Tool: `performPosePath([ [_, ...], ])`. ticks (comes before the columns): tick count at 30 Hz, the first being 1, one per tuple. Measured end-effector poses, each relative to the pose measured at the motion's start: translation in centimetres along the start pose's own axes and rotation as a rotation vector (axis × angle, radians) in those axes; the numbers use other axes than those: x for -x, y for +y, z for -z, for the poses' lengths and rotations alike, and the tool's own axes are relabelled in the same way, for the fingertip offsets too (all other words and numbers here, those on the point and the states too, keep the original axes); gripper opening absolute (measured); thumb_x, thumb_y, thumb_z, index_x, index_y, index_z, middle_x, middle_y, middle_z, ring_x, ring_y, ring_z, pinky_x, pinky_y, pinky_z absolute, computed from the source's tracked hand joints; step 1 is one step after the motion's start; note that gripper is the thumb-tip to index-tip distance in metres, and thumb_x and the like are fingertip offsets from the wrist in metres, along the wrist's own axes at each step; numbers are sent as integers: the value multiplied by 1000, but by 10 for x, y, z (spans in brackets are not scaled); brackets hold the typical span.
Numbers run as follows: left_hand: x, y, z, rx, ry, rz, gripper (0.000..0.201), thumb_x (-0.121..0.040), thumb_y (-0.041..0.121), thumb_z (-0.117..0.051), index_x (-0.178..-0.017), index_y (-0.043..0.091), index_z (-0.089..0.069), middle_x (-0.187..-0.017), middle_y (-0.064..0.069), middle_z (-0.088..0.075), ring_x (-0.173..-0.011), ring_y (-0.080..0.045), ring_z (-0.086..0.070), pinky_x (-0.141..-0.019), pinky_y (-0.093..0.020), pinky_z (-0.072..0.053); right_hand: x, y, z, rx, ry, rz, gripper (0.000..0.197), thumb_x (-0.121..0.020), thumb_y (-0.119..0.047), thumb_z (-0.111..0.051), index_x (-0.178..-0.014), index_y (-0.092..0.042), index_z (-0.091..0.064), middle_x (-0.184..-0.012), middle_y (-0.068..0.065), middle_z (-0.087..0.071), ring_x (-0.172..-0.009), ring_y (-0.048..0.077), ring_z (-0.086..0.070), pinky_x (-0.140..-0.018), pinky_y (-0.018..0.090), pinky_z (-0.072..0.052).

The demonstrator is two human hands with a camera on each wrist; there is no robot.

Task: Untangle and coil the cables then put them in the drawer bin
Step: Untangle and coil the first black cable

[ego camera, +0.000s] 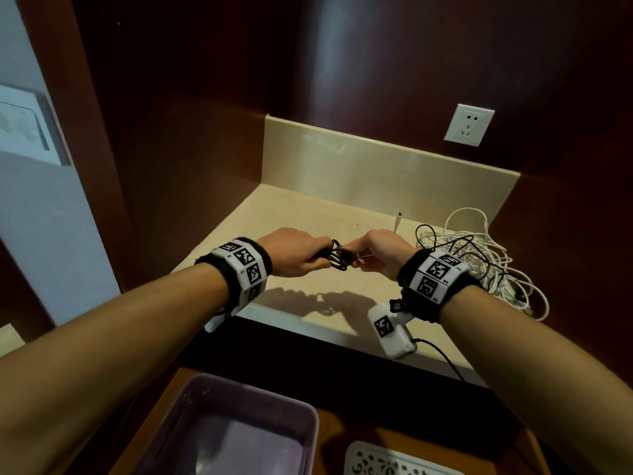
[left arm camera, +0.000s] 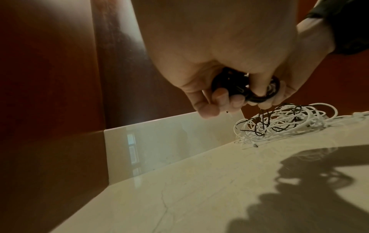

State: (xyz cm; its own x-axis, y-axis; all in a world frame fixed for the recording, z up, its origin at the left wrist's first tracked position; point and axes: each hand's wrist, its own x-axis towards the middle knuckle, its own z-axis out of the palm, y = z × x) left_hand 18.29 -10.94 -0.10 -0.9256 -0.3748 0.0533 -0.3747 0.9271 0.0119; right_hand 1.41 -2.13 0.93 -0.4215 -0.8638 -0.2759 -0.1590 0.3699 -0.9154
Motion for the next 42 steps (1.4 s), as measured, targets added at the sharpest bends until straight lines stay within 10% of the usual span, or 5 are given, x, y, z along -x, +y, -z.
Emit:
performPosePath([
  [11, 1, -2, -3, 155, 16, 52, 26, -101, 40, -42, -111, 16, -49, -76, -2, -53, -65, -22, -46, -57, -33, -29, -1, 0, 0, -51, -92, -59, 27, -83, 7, -48, -89, -2, -72, -60, 2, -67, -59, 13, -57, -49, 17, -40],
  [24, -10, -1, 0, 316, -34, 124, 19, -100, 39, -45, -95, 22, -51, -76, 2, -55, -69, -19, -49, -58, -32, -32, 6, -10, 0, 319, -140, 255, 28, -88, 0, -46, -101, 4, -71, -83, 16, -72, -73, 24, -70, -56, 25, -48],
  [32, -11, -3, 0, 341, -50, 156, 30, -101, 36, -46, -118, 12, -52, -94, -7, -60, -76, -20, -49, -59, -31, -32, 1, -1, 2, 609, -211, 371, 27, -85, -7, -66, -110, -18, -67, -86, -3, -68, -75, 12, -59, -63, 25, -50],
  [42, -12, -3, -9, 359, -17, 132, 35, -102, 36, -41, -133, 19, -42, -102, -11, -65, -78, -23, -53, -66, -34, -38, -1, 6, 5, 655, -181, 420, 23, -93, -6, -58, -114, -10, -67, -78, -3, -68, -62, 1, -61, -60, 20, -50],
])
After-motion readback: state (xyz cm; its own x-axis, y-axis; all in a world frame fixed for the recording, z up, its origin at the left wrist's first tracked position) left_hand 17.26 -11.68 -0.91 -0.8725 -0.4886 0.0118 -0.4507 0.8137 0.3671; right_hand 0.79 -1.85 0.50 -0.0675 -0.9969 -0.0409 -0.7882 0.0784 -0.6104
